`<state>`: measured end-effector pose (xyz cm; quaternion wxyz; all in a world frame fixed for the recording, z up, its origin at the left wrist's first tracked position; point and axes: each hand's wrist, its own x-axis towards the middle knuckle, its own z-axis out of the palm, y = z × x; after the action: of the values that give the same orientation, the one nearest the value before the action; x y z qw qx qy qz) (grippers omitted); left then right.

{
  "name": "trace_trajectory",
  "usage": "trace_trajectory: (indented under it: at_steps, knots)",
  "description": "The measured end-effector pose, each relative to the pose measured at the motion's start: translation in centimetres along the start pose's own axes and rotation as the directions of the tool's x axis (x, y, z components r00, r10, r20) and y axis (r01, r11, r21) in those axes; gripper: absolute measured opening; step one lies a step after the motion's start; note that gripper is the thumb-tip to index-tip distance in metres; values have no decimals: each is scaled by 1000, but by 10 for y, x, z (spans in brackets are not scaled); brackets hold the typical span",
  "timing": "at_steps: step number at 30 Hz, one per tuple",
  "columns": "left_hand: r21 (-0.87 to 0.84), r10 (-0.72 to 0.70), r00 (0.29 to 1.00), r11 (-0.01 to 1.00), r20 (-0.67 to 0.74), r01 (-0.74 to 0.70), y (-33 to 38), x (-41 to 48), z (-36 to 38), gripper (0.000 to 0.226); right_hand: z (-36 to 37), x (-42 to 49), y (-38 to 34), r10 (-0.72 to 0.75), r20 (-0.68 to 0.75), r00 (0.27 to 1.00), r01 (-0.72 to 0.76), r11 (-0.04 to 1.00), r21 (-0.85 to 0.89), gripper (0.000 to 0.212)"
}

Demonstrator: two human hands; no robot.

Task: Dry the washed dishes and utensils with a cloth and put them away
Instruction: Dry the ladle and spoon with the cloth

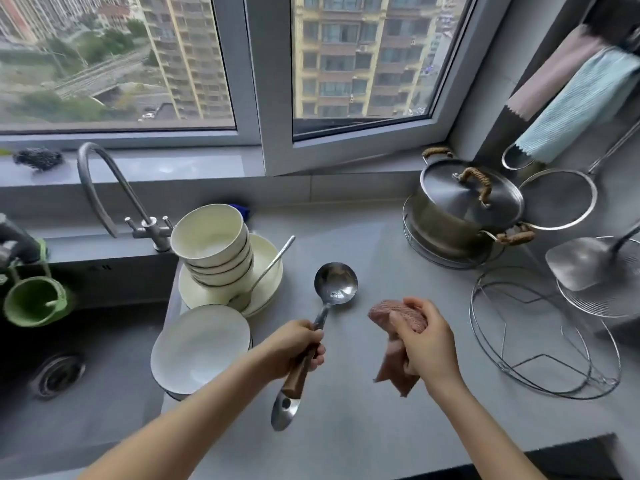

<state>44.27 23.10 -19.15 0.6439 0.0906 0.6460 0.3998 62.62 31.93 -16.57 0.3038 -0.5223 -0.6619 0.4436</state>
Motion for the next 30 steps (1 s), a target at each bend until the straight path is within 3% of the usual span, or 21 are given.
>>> trace_trajectory:
  at_steps: [3,5,8,10,13,15,17,18,20,23,24,27,30]
  knots:
    - [-24,-79,995,996,56,81,19,-16,-8,20,14,13,-11,-156,3,988,156,988,-9,26]
    - [23,-69,996,997,63,68,26,-26,-12,19,33,29,-15,-313,91,945,319,945,-67,29]
    - [111,41,998,993,49,-47,36,-45,-11,15,64,56,-10,-439,358,824,535,812,-235,23]
    - [262,161,987,952,18,-160,43,-56,-11,15,75,72,-7,-446,425,788,588,749,-304,25]
    - [417,238,971,881,15,-222,49,-70,-15,18,82,94,-7,-576,470,669,743,549,-384,10]
    - [473,255,967,849,22,-234,51,-78,-17,19,81,108,-11,-664,518,540,834,337,-437,22]
    - [455,266,964,857,14,-243,51,-84,-19,19,77,116,-21,-706,508,494,820,184,-542,24]
    - [426,276,961,869,7,-253,51,-86,-19,18,75,116,-24,-720,473,508,784,161,-599,24]
    - [375,300,954,886,-10,-274,51,-86,-18,17,74,114,-24,-707,386,592,705,222,-674,23]
    - [348,326,945,890,-29,-296,52,-80,-8,16,78,91,-20,-465,342,816,573,578,-581,23]
    - [327,314,949,901,-36,-286,52,-78,-4,15,79,84,-19,-348,392,851,518,674,-526,22]
    - [281,288,956,924,-61,-261,53,-73,-1,13,71,60,-19,-301,457,837,434,874,-219,14]
    - [276,330,941,914,-81,-296,60,-70,-5,11,42,48,-39,-140,213,967,110,983,144,16]
